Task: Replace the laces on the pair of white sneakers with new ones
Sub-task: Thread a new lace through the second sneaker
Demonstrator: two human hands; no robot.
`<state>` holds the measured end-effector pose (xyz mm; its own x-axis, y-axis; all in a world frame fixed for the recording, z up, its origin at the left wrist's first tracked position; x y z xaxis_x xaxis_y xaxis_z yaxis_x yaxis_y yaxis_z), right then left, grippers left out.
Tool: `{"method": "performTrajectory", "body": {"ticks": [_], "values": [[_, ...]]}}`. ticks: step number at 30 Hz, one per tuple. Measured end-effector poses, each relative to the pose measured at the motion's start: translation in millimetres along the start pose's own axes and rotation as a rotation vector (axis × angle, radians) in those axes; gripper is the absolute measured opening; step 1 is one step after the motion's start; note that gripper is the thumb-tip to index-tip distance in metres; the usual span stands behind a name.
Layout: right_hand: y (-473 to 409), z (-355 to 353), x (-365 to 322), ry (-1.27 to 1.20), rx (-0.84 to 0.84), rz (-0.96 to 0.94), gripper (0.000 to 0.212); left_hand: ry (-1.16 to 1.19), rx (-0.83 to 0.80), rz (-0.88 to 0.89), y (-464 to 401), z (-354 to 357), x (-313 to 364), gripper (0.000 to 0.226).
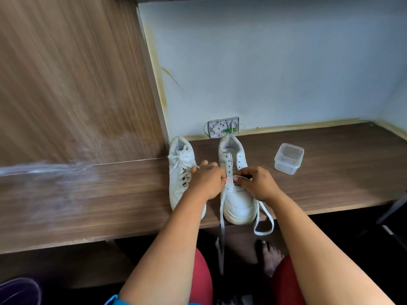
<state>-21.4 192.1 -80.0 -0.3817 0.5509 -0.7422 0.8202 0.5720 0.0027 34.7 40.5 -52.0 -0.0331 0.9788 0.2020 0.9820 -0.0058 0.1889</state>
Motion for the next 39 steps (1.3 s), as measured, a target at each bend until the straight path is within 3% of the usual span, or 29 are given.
{"method": "performTrajectory", "body": {"ticks": [2, 4, 7, 9, 11, 14, 17, 20, 23, 25, 27, 29, 31, 33, 36, 39], "values": [[-0.4, 0.9, 0.5, -0.010, 0.006, -0.011, 0.012, 0.072, 0.013, 0.026, 5.4, -5.4, -7.9, 0.017], [-0.3, 0.5, -0.8, -0.035, 0.003, -0.012, 0.010, 0.051, 0.059, -0.094, 16.7, -22.9, -28.7, 0.016], [0.6, 0.7, -3.3, 0.009, 0.007, -0.040, 0.010, -0.103, -0.024, -0.612, 46.7, -51.8, -77.3, 0.026], [0.8, 1.1, -2.9, 0.021, 0.021, -0.049, 0.012, -0.093, -0.118, -0.816, 60.8, -55.5, -85.9, 0.034], [-0.1, 0.5, -2.5, 0.025, 0.024, -0.044, 0.012, -0.113, -0.090, -0.645, 47.3, -45.7, -65.4, 0.040], [-2.8, 0.7, -1.3, 0.042, 0.013, -0.045, 0.013, -0.077, 0.032, -0.146, 19.5, -21.3, -11.2, 0.045], [-3.2, 0.7, -1.2, 0.042, 0.000, -0.052, 0.012, -0.085, 0.103, 0.027, 9.6, -12.3, 11.4, 0.024], [-2.5, -1.0, -0.3, 0.022, -0.016, -0.039, 0.011, -0.083, 0.051, -0.135, 15.5, -20.5, -18.0, 0.022], [-2.4, -1.0, 1.2, 0.062, -0.022, -0.049, 0.012, -0.096, -0.054, -0.646, 41.0, -43.8, -70.8, 0.036], [-2.2, -1.5, 3.0, 0.081, -0.018, -0.054, 0.013, -0.081, -0.059, -0.776, 53.2, -50.9, -84.4, 0.036], [-2.0, -2.2, 3.0, 0.098, -0.010, -0.065, 0.013, -0.114, 0.014, -0.652, 44.0, -46.0, -70.6, 0.036], [-1.6, -1.6, 2.5, 0.108, 0.002, -0.068, 0.014, -0.052, 0.089, -0.386, 24.7, -31.9, -39.7, 0.042], [-2.1, 0.1, 2.8, 0.111, 0.013, -0.070, 0.014, -0.023, 0.041, -0.140, 12.3, -16.1, -4.0, 0.040], [-2.0, 0.6, 2.0, 0.110, 0.013, -0.079, 0.014, -0.042, 0.015, -0.049, 7.2, -7.9, 9.8, 0.032], [-1.5, -1.4, 0.7, 0.095, -0.001, -0.073, 0.013, 0.033, 0.027, -0.106, 12.7, -18.3, -13.5, 0.021], [-1.7, -2.0, 1.7, 0.106, -0.033, -0.061, 0.017, 0.052, 0.006, -0.391, 32.7, -39.0, -58.9, 0.025]]}}
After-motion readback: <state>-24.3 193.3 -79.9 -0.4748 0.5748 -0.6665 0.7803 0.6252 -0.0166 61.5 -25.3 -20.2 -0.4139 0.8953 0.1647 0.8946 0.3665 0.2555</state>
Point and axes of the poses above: each hand's wrist, its own y-axis away from the middle knuckle, its own z-axis out of the palm, x = y × z, the point moved 2 cm from there along -y, towards the middle knuckle, and after that the axes turned 12 degrees about -x, right-handed, at the moved point
